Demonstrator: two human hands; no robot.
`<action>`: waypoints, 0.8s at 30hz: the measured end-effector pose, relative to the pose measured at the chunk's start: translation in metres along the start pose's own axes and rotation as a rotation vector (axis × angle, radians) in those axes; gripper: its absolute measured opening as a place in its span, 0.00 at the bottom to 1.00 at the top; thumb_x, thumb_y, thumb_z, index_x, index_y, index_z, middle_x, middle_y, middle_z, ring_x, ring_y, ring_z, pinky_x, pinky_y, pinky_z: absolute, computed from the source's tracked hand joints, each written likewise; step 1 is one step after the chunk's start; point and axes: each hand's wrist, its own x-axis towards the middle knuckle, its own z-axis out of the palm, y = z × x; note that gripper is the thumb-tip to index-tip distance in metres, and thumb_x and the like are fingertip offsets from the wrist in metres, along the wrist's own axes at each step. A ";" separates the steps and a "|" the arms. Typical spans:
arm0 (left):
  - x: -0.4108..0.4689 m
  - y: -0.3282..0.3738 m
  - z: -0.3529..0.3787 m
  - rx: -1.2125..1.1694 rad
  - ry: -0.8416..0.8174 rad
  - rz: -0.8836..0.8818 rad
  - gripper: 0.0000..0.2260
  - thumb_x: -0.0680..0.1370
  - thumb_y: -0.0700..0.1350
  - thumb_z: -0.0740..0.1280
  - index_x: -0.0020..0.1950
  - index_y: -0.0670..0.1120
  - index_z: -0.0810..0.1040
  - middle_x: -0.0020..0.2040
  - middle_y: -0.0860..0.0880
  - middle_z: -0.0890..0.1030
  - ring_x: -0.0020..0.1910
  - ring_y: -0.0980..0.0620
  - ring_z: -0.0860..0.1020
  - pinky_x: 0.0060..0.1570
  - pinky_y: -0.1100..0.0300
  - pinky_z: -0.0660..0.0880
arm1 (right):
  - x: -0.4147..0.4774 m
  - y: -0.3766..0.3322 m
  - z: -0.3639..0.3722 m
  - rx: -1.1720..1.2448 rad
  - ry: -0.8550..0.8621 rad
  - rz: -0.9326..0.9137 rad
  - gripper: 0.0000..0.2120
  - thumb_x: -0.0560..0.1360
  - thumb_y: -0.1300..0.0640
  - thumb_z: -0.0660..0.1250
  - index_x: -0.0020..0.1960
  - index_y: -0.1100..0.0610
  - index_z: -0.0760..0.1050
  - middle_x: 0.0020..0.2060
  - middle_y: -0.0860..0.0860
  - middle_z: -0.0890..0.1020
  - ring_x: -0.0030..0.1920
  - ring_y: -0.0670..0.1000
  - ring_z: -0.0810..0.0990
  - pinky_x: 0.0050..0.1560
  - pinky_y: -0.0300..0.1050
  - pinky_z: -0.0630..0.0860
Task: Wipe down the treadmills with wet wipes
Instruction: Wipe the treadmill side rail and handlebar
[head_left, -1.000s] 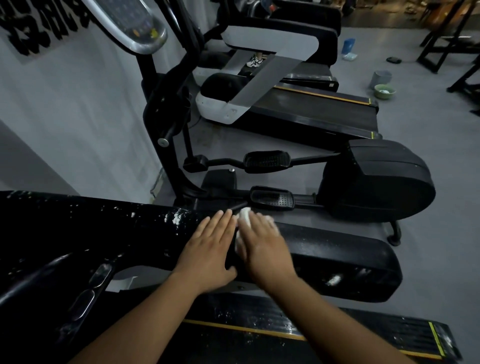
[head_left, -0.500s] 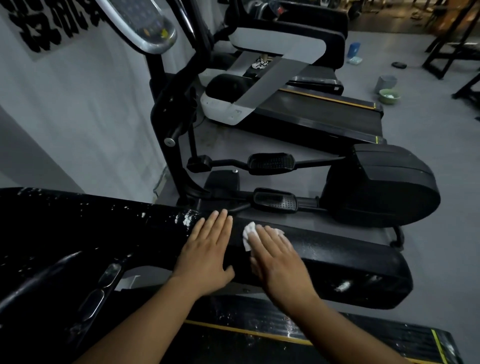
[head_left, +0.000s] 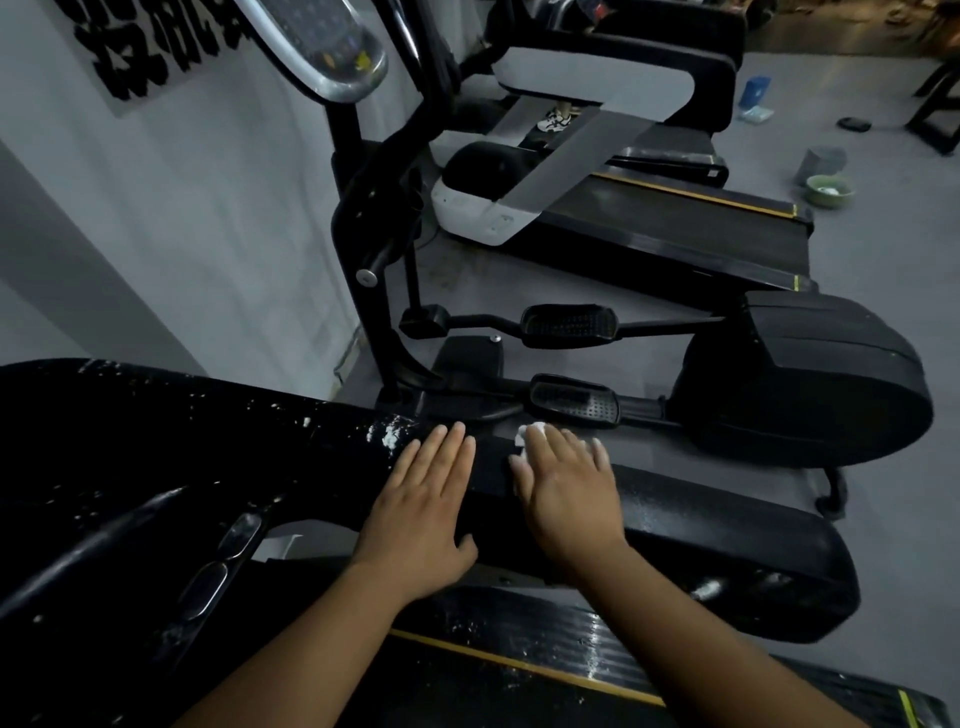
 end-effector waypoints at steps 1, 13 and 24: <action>-0.001 0.000 0.000 0.001 -0.013 -0.006 0.46 0.74 0.60 0.60 0.83 0.44 0.40 0.83 0.46 0.37 0.81 0.49 0.35 0.79 0.48 0.41 | 0.006 -0.012 0.001 0.013 0.003 0.004 0.27 0.81 0.40 0.40 0.72 0.49 0.66 0.71 0.48 0.71 0.72 0.53 0.68 0.75 0.56 0.58; 0.000 0.000 -0.012 0.023 -0.075 0.003 0.47 0.74 0.59 0.62 0.83 0.46 0.38 0.82 0.49 0.35 0.80 0.53 0.32 0.78 0.52 0.36 | 0.004 -0.023 0.004 0.016 -0.045 -0.107 0.30 0.82 0.41 0.42 0.77 0.54 0.62 0.74 0.53 0.68 0.74 0.56 0.66 0.75 0.57 0.60; -0.010 -0.032 -0.017 0.011 -0.081 0.011 0.45 0.76 0.59 0.58 0.80 0.45 0.32 0.79 0.46 0.29 0.79 0.49 0.30 0.78 0.51 0.35 | 0.013 -0.054 0.009 0.039 -0.029 -0.027 0.29 0.82 0.41 0.42 0.76 0.52 0.63 0.74 0.50 0.70 0.74 0.53 0.66 0.77 0.58 0.56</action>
